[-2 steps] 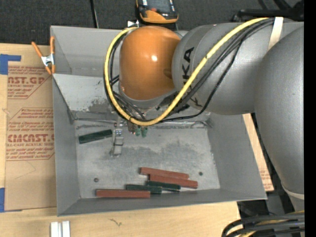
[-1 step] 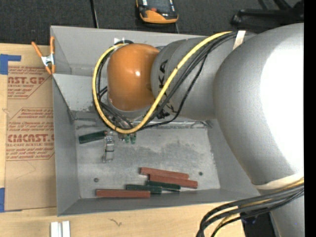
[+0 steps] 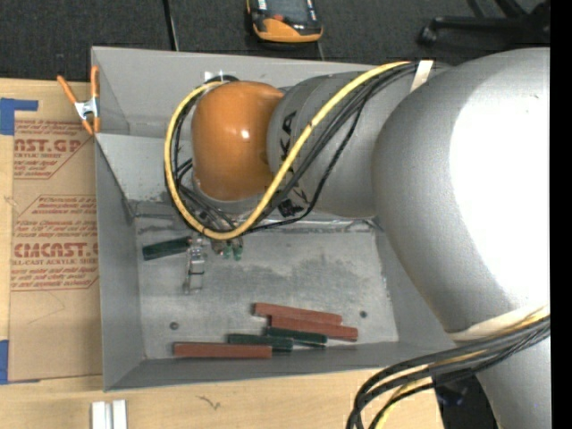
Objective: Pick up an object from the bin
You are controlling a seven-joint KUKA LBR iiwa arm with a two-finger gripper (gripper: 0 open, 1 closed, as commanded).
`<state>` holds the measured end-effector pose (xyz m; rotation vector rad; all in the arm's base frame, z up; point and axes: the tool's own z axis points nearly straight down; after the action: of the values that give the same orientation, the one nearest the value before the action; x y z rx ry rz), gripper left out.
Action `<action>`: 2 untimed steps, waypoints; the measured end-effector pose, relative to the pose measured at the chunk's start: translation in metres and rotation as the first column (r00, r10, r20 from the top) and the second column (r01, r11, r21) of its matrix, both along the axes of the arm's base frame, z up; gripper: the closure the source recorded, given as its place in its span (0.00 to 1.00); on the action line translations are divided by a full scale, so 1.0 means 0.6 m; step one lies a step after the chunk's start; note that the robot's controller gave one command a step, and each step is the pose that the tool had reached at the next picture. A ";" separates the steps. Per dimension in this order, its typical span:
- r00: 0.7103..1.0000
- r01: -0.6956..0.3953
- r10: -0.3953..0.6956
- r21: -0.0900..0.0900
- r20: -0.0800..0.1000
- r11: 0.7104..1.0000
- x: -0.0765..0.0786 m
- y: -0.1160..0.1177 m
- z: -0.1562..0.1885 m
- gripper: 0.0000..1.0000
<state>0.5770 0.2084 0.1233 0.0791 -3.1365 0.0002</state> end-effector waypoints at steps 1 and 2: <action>0.994 -0.107 0.107 0.001 0.006 0.994 0.014 0.014 0.033 0.00; 0.997 -0.081 0.081 0.001 0.001 0.997 0.018 0.020 -0.096 0.00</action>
Offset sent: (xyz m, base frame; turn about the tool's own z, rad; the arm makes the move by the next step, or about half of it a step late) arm 0.0118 0.0118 -0.0533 -0.0812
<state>0.5876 0.2205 0.0657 0.2064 -3.1321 -0.0012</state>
